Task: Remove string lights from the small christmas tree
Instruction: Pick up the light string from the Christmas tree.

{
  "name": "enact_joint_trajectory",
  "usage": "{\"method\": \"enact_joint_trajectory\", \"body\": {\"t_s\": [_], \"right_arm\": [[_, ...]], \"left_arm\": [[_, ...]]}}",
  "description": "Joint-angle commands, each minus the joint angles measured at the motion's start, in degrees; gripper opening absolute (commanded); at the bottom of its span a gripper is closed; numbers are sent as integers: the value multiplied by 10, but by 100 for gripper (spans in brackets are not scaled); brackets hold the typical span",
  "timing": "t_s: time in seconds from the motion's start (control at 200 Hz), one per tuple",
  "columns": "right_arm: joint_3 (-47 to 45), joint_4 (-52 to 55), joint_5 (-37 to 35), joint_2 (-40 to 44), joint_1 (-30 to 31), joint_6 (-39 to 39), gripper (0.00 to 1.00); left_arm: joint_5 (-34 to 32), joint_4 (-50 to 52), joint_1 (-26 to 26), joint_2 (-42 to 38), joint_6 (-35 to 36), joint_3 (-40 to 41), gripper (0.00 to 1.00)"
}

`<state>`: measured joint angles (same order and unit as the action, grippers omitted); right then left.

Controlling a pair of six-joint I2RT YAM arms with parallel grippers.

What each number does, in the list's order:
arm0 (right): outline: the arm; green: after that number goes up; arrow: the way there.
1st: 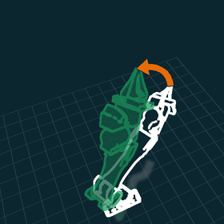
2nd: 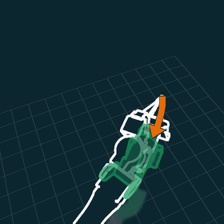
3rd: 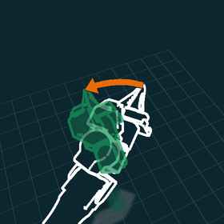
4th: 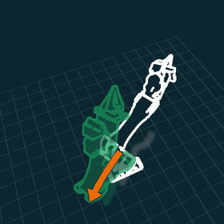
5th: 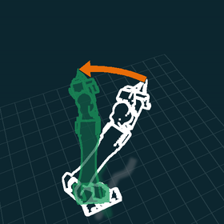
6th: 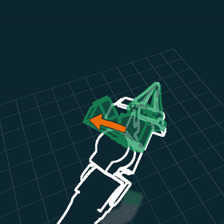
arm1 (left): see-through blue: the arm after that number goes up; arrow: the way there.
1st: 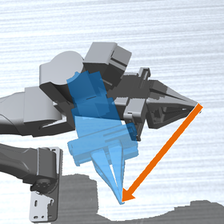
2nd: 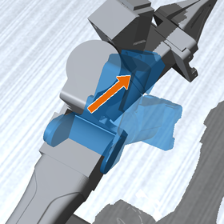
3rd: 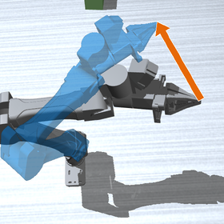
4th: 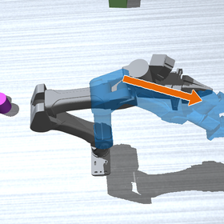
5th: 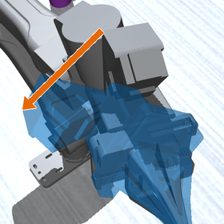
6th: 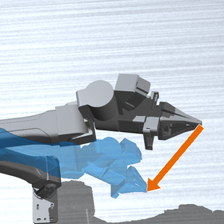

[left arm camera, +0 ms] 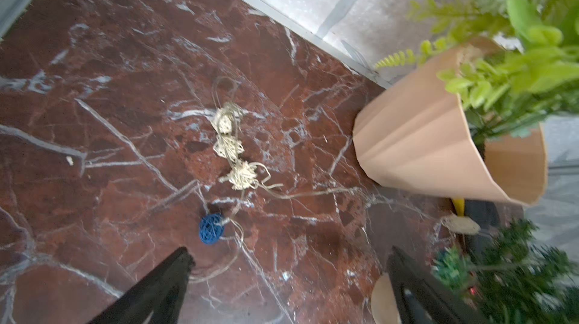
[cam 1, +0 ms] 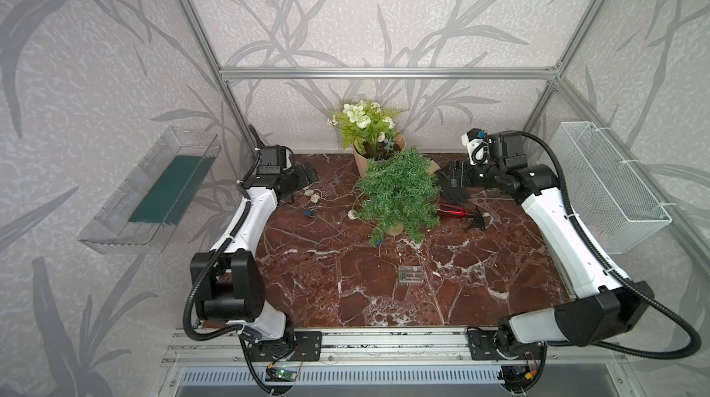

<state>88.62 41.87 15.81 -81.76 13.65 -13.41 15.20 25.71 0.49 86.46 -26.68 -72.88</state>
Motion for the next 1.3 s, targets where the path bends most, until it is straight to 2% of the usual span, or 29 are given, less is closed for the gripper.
{"method": "enact_joint_trajectory", "body": {"t_s": [0.0, 0.145, 0.22, 0.57, 0.795, 0.9, 1.295], "right_arm": [[-3, -18, -4, 24, -2, 4, 75], [-31, -46, 0, 42, -2, 8, 76], [-51, -61, 5, 51, -2, 5, 75], [-121, -96, 10, 87, -1, 7, 75], [-154, -116, 7, 91, -2, 13, 75], [-162, -124, 11, 89, -2, 14, 75], [-180, -128, 9, 101, -2, 20, 75]], "left_arm": [[43, -20, -45, -33, -2, 48, 90], [78, -93, -104, -44, -5, 111, 75], [112, -150, -116, -25, -17, 140, 72], [179, -308, -145, 99, -12, 133, 70], [220, -373, -148, 142, -45, 116, 17], [218, -376, -155, 127, -49, 117, 0], [153, -331, -162, 40, -33, 141, 0]]}}
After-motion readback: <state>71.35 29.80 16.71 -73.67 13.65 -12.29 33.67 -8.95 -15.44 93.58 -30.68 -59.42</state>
